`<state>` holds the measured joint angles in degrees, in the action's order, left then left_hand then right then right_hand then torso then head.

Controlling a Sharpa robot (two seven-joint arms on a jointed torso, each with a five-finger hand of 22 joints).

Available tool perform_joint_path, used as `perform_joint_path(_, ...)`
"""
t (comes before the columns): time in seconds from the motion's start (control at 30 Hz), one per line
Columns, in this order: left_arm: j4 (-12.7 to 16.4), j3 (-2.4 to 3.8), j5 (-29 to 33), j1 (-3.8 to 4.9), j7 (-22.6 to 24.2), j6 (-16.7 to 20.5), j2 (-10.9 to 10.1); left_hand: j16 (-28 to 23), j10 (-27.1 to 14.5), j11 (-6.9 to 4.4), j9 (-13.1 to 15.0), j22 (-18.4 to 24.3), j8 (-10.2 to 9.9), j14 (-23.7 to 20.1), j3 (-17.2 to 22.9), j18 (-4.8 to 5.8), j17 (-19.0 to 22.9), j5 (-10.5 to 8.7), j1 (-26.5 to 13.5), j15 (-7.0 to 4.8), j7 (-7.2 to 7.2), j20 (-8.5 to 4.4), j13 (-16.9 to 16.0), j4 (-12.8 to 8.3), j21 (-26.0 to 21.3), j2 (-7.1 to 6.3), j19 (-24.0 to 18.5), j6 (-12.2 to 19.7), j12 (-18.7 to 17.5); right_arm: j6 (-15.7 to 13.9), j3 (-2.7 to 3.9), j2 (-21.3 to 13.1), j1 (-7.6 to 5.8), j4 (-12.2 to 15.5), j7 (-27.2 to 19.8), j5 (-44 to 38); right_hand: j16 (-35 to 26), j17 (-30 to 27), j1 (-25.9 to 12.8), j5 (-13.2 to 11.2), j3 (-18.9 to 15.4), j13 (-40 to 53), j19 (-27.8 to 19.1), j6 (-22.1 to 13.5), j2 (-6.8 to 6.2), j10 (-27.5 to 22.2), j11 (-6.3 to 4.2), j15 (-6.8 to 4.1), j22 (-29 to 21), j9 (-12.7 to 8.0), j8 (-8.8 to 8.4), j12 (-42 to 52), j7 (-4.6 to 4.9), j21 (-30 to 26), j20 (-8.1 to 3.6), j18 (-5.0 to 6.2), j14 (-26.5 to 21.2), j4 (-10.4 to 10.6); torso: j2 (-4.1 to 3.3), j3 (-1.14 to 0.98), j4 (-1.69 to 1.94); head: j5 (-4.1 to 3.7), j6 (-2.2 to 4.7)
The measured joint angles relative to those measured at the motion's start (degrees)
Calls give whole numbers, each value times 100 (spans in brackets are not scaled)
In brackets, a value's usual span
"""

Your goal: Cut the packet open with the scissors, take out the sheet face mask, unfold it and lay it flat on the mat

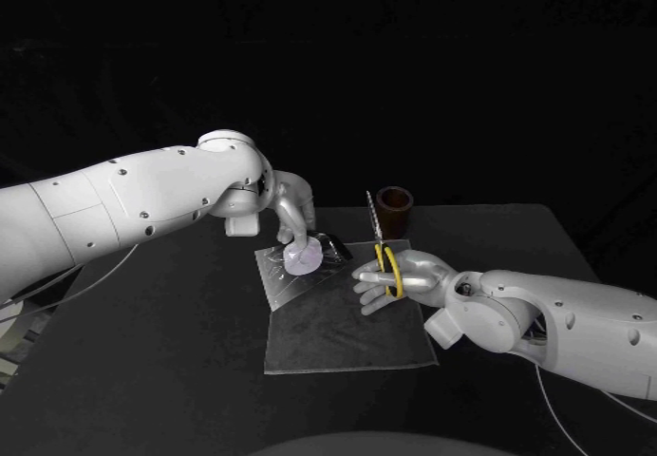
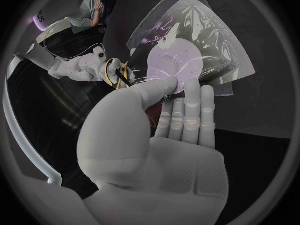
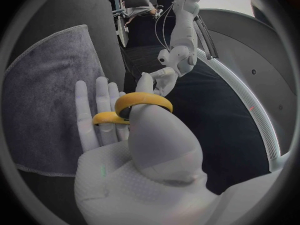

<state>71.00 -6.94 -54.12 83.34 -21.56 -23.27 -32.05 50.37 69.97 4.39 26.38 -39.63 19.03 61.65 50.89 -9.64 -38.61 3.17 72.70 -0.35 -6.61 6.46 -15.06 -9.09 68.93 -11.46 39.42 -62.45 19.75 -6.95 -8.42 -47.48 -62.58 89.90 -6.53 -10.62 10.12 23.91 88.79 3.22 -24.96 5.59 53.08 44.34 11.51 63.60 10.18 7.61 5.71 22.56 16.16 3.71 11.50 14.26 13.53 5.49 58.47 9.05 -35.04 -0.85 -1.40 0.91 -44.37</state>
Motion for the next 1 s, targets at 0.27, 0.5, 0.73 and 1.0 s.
perform_joint_path(0.27, -90, -27, 228, -3, -32, -4, 47, 0, 0, 0, 4, 1, -10, 6, -1, 6, 0, 15, 5, 7, 1, 0, 0, 0, 0, 5, 0, 1, 0, -36, -1, 197, -7, -112, -65, 99, -264, -307, -257, 0, -9, -184, -290, -429, -252, -585, 187, 202, -87, -99, -167, 10, -65, -151, 188, -1, -520, -261, 1, 1, -3, -6, 6)
perform_joint_path(0.5, -106, -31, 380, -3, -65, -13, 96, 0, 0, 0, 4, 3, 5, 7, -1, -20, 1, 23, 9, 8, -1, 0, 0, -1, -1, 9, 0, 0, -1, -60, -3, 324, -9, -180, -65, 151, -307, -394, -375, 0, 0, -183, -338, -509, -292, -701, 251, 252, -99, -108, -167, 23, -82, -151, 235, 0, -630, -299, -1, 1, -4, -12, 5)
perform_joint_path(0.73, -139, -33, 432, -3, -104, -18, 151, 0, 0, 0, 4, 4, 5, 8, -2, -23, 9, 23, 12, 10, -10, 0, 0, -2, -1, 14, 0, -9, -7, -67, -4, 413, -9, -170, -60, 174, -307, -400, -374, 0, 0, -182, -338, -530, -293, -702, 250, 252, -101, -108, -167, 45, -103, -152, 236, 0, -629, -299, -1, -2, -4, 4, 3)
perform_joint_path(1.0, -174, -33, 433, -3, -137, -17, 186, 0, 0, 0, 9, 6, 4, 4, 19, -21, 10, 16, -6, 7, -11, 0, 0, -15, -2, 33, 0, -9, -11, -52, -3, 378, -9, -90, -70, 217, -307, -430, -374, 0, -1, -174, -368, -530, -293, -711, 241, 252, -104, -105, -132, 106, -103, -174, 226, 0, -629, -349, -2, -3, -7, 16, 3)
